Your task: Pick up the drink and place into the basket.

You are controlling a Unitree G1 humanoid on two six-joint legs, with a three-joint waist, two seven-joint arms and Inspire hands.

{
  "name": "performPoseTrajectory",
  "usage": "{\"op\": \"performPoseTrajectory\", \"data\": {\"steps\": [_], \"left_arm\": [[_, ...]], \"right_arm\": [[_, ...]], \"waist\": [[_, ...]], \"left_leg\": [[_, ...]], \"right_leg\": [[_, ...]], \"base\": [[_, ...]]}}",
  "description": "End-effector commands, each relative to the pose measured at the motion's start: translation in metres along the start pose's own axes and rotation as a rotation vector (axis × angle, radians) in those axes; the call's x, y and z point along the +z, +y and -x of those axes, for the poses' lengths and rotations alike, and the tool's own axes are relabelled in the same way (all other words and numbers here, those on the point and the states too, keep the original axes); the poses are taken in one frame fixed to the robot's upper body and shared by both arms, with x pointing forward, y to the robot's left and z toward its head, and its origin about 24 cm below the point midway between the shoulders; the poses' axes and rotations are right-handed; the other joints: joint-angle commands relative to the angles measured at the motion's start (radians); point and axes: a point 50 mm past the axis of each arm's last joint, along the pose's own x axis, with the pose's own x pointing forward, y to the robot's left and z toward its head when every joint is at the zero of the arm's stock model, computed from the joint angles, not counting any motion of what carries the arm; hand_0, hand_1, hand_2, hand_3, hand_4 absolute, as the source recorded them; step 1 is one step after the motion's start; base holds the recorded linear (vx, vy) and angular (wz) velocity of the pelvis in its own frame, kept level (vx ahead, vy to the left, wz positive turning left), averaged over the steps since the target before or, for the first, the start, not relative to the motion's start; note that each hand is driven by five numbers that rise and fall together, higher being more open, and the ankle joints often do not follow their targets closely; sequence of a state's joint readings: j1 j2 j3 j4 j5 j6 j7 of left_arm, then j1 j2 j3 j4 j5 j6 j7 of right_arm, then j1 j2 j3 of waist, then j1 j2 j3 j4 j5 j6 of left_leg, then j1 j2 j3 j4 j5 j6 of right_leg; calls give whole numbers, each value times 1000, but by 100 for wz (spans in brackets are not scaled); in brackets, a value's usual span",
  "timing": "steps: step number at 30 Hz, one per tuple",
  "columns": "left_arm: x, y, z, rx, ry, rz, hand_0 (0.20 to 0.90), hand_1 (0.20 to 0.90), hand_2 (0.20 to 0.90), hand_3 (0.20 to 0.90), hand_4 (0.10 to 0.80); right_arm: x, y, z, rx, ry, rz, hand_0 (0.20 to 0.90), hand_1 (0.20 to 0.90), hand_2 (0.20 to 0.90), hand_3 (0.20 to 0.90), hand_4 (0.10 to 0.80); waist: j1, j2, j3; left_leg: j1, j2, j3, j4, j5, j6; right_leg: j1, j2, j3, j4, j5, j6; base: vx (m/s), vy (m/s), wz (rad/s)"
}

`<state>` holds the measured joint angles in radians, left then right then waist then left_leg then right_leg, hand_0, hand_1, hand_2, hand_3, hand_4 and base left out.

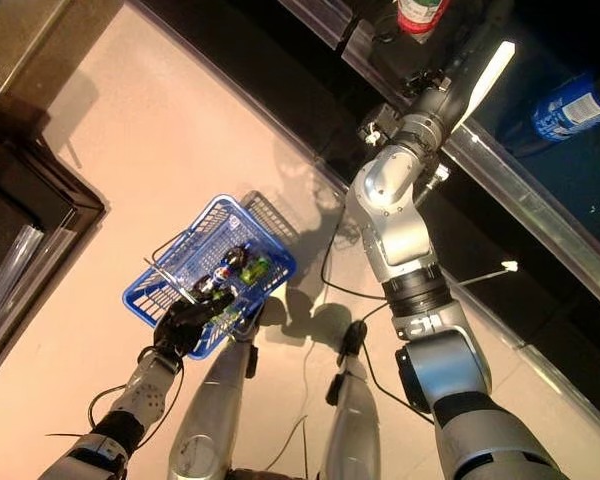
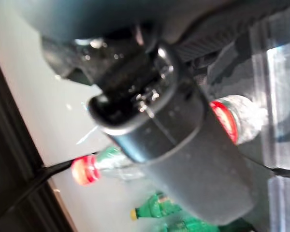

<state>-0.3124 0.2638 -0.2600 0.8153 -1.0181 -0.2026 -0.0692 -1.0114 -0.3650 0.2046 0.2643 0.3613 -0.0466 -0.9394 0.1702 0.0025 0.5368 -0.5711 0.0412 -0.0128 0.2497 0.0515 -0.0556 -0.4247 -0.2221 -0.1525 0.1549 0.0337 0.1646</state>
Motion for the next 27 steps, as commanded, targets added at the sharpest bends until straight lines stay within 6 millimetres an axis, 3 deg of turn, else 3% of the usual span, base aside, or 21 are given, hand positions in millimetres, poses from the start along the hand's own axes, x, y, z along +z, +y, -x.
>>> {"op": "performPoseTrajectory", "data": {"steps": [1,11,20,27], "left_arm": [[-39,18,30,9,107,6,300,300,300,200,100],[-30,24,32,16,91,15,300,300,300,200,100],[-18,36,36,5,82,11,300,300,300,200,100],[-13,43,42,0,86,5,300,300,300,200,100]], "right_arm": [[72,6,-25,36,-285,-82,900,900,900,900,800],[85,0,-43,-41,-318,-46,900,900,900,900,800],[109,-7,-69,-164,-367,-8,900,900,900,900,800],[119,-4,-73,-105,-312,-191,900,900,900,900,800]], "waist": [[25,13,-17],[34,0,-17],[55,-15,-17],[71,-27,-17]], "left_leg": [[-33,-47,-68,-19,20,38],[-58,-51,-66,1,3,42],[-88,-54,-76,27,-7,41],[-112,-57,-95,55,-21,43]], "right_leg": [[-45,-19,13,62,55,-34],[-65,-19,5,71,55,-30],[-75,-27,-16,70,64,-23],[-94,-26,-28,88,62,-24]], "base": [[0,0,0],[0,0,0],[15,-12,3],[44,-27,3]]}}
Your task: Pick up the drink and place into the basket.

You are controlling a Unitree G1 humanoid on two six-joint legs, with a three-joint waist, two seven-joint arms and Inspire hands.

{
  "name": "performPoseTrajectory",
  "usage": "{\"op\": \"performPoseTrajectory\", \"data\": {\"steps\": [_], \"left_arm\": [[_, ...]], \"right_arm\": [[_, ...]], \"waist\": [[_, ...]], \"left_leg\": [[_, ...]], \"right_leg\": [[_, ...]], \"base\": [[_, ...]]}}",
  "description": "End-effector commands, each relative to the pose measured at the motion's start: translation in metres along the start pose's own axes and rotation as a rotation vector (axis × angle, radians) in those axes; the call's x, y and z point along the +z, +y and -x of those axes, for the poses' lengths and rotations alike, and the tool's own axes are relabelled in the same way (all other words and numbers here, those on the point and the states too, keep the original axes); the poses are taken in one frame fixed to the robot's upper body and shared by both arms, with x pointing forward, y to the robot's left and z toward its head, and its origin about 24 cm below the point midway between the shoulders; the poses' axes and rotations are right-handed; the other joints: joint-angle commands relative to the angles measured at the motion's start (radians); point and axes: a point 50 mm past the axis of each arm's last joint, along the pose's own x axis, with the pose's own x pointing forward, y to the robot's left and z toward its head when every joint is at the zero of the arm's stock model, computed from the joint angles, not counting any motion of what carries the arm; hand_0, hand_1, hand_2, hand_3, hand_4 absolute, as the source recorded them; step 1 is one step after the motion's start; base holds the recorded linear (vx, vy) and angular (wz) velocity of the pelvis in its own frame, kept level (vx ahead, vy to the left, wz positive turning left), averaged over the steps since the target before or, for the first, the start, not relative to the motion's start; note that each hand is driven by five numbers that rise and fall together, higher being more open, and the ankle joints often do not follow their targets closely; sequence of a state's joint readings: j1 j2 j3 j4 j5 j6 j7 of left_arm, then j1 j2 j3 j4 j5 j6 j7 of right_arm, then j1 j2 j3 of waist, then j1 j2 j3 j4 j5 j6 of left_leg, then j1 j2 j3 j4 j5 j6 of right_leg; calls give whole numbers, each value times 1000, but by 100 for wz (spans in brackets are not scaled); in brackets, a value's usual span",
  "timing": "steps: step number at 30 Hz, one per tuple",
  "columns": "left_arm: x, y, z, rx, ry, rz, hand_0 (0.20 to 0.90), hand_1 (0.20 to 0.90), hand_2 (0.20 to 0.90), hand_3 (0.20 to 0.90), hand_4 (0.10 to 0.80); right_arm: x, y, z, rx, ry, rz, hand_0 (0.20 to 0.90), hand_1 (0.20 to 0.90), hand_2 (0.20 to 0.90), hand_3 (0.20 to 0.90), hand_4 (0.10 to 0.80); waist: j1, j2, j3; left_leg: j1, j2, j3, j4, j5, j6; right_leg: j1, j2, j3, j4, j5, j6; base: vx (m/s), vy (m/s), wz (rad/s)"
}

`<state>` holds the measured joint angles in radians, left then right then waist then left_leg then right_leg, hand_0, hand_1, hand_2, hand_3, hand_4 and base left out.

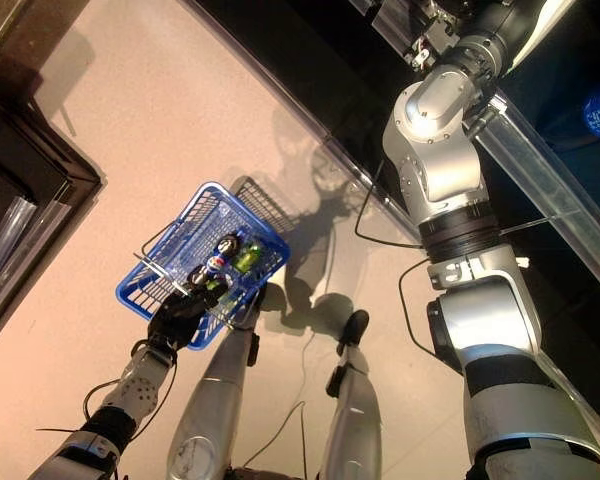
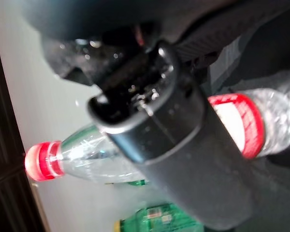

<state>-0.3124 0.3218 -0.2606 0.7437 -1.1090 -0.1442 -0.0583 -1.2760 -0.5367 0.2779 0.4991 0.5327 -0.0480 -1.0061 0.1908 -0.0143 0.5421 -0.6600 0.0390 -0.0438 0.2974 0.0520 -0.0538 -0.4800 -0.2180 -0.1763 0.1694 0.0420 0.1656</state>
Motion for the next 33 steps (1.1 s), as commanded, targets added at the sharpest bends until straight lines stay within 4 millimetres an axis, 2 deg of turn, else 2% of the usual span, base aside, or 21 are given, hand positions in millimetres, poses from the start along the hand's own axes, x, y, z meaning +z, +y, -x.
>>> {"op": "performPoseTrajectory", "data": {"steps": [1,4,10,11,12,23,33], "left_arm": [[-27,44,44,12,92,-50,300,300,300,200,100],[-27,45,46,6,94,-49,300,300,300,200,100],[-26,44,47,-10,98,-43,300,300,300,200,100],[-26,44,48,-12,99,-42,300,300,300,200,100],[-26,45,49,-14,99,-42,300,300,300,200,100],[-22,48,52,-37,88,-39,300,300,300,200,100],[-17,53,52,-30,82,-51,300,300,300,200,100]], "right_arm": [[78,-1,-20,32,-239,-269,900,900,900,900,800],[81,3,-16,60,-235,-332,900,900,900,900,800],[88,13,-13,82,-277,-270,900,900,900,900,800],[88,13,-14,78,-274,-268,794,794,794,776,676],[90,13,-17,74,-276,-261,300,300,300,200,100],[79,7,-29,34,-251,-179,300,300,300,200,100],[83,1,-35,36,-300,-177,300,300,300,200,100]], "waist": [[53,-12,-22],[59,-14,-22],[70,-9,-22],[72,-9,-22],[73,-9,-22],[75,-9,-22],[78,-10,-22]], "left_leg": [[-27,-55,-67,11,-24,41],[-37,-58,-74,21,-29,43],[-52,-65,-83,33,-35,45],[-53,-66,-84,35,-35,45],[-55,-67,-85,36,-35,45],[-59,-63,-78,29,-38,46],[3,-57,-69,8,-40,45]], "right_leg": [[-41,-30,-7,75,53,-25],[-51,-28,-11,82,53,-26],[-65,-30,-16,90,52,-26],[-66,-31,-17,90,52,-26],[-68,-31,-18,91,53,-25],[-76,-33,-27,89,60,-24],[-27,-28,-36,100,43,-25]], "base": [[41,-27,8],[41,-17,9],[12,-3,0],[0,0,0],[0,0,0],[-12,-4,0],[-50,-38,-1]]}}
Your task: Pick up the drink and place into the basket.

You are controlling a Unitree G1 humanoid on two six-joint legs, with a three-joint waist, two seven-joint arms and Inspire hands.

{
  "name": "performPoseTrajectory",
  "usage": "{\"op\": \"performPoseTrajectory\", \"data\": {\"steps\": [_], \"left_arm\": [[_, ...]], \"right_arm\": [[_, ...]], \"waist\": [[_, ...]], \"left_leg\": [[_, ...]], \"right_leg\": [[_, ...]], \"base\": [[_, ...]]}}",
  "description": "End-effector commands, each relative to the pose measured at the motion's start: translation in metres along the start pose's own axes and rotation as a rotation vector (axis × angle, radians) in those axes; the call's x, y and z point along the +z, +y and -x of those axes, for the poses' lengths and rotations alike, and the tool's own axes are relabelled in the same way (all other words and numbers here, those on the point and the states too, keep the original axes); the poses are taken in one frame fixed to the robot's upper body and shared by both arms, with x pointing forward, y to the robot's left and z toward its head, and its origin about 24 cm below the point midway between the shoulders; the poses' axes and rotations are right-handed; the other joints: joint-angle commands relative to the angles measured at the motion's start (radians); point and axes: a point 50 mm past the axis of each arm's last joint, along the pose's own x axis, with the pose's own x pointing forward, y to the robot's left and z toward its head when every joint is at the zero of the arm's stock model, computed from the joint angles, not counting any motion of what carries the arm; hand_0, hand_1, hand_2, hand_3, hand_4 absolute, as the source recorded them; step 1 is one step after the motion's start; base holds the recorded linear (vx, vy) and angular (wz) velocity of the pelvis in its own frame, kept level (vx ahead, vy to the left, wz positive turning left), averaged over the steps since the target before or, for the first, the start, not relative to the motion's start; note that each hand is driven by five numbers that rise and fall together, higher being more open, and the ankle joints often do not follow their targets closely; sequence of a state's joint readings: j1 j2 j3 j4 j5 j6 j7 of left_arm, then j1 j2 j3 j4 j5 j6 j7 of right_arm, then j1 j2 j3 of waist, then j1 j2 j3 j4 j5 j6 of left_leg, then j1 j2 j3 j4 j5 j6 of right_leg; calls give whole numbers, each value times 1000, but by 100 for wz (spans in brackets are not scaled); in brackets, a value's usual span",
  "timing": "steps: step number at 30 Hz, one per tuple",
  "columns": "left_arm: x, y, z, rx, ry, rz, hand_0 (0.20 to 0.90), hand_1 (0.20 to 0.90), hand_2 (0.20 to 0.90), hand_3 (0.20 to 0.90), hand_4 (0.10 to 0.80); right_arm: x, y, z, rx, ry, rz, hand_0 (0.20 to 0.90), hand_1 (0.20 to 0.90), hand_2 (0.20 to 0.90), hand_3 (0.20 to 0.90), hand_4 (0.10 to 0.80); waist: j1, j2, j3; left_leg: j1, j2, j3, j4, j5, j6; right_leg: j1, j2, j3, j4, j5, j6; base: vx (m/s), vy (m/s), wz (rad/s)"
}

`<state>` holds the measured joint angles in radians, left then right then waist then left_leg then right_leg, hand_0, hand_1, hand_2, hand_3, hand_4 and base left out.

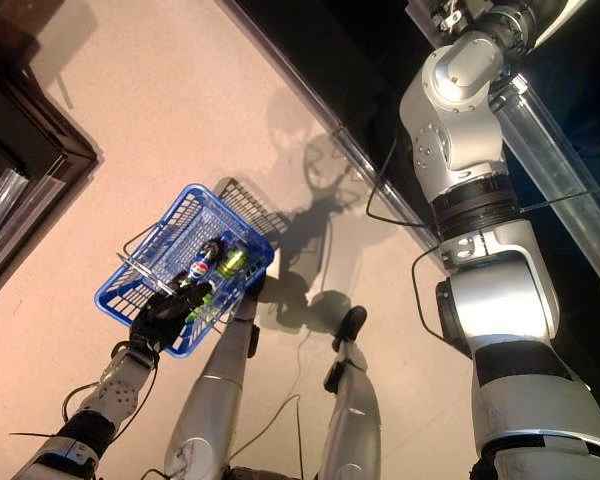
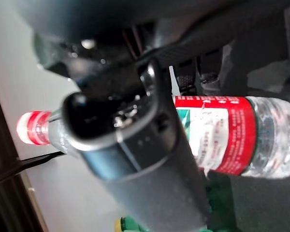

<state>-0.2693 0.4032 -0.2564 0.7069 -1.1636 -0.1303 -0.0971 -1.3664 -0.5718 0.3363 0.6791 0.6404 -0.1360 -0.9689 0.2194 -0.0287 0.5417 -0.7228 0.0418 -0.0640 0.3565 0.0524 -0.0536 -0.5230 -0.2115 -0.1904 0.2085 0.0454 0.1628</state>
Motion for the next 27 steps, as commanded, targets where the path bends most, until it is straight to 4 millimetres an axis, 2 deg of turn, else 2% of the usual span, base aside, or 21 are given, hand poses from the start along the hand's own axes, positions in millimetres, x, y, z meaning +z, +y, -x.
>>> {"op": "performPoseTrajectory", "data": {"steps": [1,6,17,22,27], "left_arm": [[-31,34,43,-35,100,-53,300,300,300,200,100],[-30,32,40,-31,106,-59,300,300,300,200,100],[-51,37,41,-5,164,-70,300,300,300,200,100],[-61,37,43,-3,187,-45,300,300,300,200,100],[-76,35,49,-10,213,-18,300,300,300,200,100]], "right_arm": [[85,4,-13,80,-339,-166,300,300,300,200,100],[81,4,-10,133,-363,-72,300,300,300,200,100],[51,-9,3,277,-316,-108,300,300,300,200,100],[41,-17,16,349,-280,-143,300,300,300,200,100],[19,-25,38,455,-201,-148,300,300,300,200,100]], "waist": [[49,4,-22],[50,5,-22],[46,19,-22],[39,25,-28],[20,27,-91]], "left_leg": [[79,-59,-47,-55,-41,45],[133,-58,-47,-60,-45,45],[322,-49,-54,-121,-45,34],[415,-44,-60,-153,-41,24],[469,-34,-64,-198,-28,15]], "right_leg": [[26,-34,-23,64,34,-23],[68,-27,-23,84,8,-26],[240,-11,-42,83,-56,-40],[326,-6,-51,79,-84,-54],[377,5,-51,49,-92,-65]], "base": [[-81,-54,-1],[-91,-53,0],[-89,-41,-4],[-37,-8,0],[-3,7,0]]}}
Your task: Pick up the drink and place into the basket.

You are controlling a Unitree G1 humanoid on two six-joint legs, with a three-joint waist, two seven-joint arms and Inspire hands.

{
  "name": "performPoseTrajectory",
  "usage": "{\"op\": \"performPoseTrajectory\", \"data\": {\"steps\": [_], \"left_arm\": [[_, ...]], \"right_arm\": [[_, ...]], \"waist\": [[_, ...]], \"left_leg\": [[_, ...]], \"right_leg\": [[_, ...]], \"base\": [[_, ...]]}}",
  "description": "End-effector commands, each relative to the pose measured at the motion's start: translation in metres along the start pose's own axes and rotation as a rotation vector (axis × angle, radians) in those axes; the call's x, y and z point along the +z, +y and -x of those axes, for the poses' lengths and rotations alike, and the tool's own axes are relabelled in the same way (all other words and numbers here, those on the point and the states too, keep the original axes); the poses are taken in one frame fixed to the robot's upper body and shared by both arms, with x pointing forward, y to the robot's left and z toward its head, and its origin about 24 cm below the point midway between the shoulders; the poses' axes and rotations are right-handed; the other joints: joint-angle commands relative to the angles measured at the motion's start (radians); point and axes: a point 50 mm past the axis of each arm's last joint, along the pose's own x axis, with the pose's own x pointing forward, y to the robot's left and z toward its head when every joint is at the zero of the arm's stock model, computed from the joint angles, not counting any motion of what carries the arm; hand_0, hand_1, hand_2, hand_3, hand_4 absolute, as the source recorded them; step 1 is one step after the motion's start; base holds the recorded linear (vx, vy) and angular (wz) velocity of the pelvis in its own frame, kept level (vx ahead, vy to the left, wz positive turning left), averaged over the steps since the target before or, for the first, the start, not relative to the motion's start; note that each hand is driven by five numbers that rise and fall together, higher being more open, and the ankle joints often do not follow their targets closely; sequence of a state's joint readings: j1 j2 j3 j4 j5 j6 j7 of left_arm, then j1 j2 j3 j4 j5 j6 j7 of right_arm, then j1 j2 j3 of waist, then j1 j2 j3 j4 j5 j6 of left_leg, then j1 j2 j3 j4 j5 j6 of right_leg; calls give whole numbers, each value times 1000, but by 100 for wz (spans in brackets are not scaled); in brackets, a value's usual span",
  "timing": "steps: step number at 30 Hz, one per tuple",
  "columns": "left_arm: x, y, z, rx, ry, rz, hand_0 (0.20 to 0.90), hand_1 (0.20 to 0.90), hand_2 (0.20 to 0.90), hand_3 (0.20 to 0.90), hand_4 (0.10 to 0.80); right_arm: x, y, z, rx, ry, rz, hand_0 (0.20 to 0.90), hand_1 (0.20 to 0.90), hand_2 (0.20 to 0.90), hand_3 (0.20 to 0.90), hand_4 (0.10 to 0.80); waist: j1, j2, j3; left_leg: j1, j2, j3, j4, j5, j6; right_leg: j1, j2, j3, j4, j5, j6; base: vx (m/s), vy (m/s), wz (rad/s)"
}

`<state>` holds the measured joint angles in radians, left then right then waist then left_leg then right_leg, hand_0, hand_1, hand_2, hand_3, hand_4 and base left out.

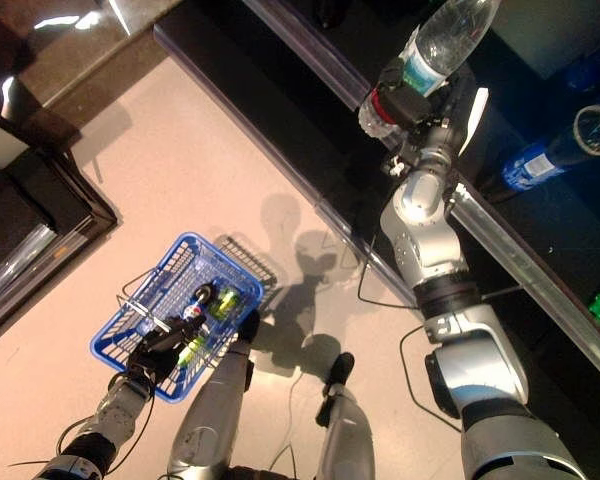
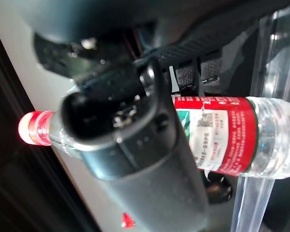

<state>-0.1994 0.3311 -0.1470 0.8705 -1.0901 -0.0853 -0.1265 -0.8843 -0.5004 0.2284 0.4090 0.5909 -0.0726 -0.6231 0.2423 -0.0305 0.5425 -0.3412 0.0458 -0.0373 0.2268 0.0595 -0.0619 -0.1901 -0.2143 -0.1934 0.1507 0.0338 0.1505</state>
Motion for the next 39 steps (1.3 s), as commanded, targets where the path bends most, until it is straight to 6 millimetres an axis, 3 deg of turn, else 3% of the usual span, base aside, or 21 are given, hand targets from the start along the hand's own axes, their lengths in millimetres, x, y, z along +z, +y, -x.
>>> {"op": "performPoseTrajectory", "data": {"steps": [1,8,12,16,18,25,31,39], "left_arm": [[-43,-2,24,-179,93,-85,300,300,300,200,100],[-54,-8,30,-217,74,-31,300,300,300,200,100],[-47,-25,30,-300,30,23,300,300,300,200,100],[-40,-41,31,-375,-3,55,300,300,300,200,100],[-35,-58,37,-466,-24,76,300,300,300,200,100],[-21,-86,52,-667,-53,90,300,300,300,200,100],[-11,-111,69,-872,-46,76,300,300,300,200,100],[8,-147,93,-1100,-45,83,300,300,300,200,100]], "right_arm": [[113,12,5,151,-481,-160,300,300,300,200,100],[53,19,42,333,-305,-156,300,300,300,200,100],[19,27,72,467,-169,-182,300,300,300,200,100],[1,34,95,549,-89,-192,300,300,300,200,100],[-14,35,113,596,-24,-192,300,300,300,200,100],[-29,37,131,623,41,-207,300,300,300,200,100],[-33,43,135,608,38,-157,300,300,300,200,100],[-54,48,145,591,110,-115,300,300,300,200,100]], "waist": [[-8,28,-104],[-48,14,-187],[-67,6,-225],[-78,7,-243],[-81,15,-255],[-62,29,-263],[-33,46,-255],[-11,66,-243]], "left_leg": [[101,-33,-89,-81,-33,21],[180,-9,-66,-153,-12,10],[202,0,-64,-159,-9,9],[216,6,-67,-161,-6,6],[229,8,-74,-166,0,5],[236,7,-94,-167,13,4],[235,-5,-125,-161,19,7],[238,-11,-159,-154,23,7]], "right_leg": [[56,11,-46,99,-81,-54],[134,30,-29,41,-81,-55],[154,43,-17,40,-86,-62],[167,52,-9,44,-91,-69],[179,58,-6,47,-95,-74],[203,57,-24,54,-105,-78],[218,47,-51,68,-115,-78],[224,40,-71,91,-123,-78]], "base": [[0,0,0],[1,5,0],[17,-5,0],[25,-4,-2],[45,24,2],[-2,4,2],[3,6,13],[22,8,17]]}}
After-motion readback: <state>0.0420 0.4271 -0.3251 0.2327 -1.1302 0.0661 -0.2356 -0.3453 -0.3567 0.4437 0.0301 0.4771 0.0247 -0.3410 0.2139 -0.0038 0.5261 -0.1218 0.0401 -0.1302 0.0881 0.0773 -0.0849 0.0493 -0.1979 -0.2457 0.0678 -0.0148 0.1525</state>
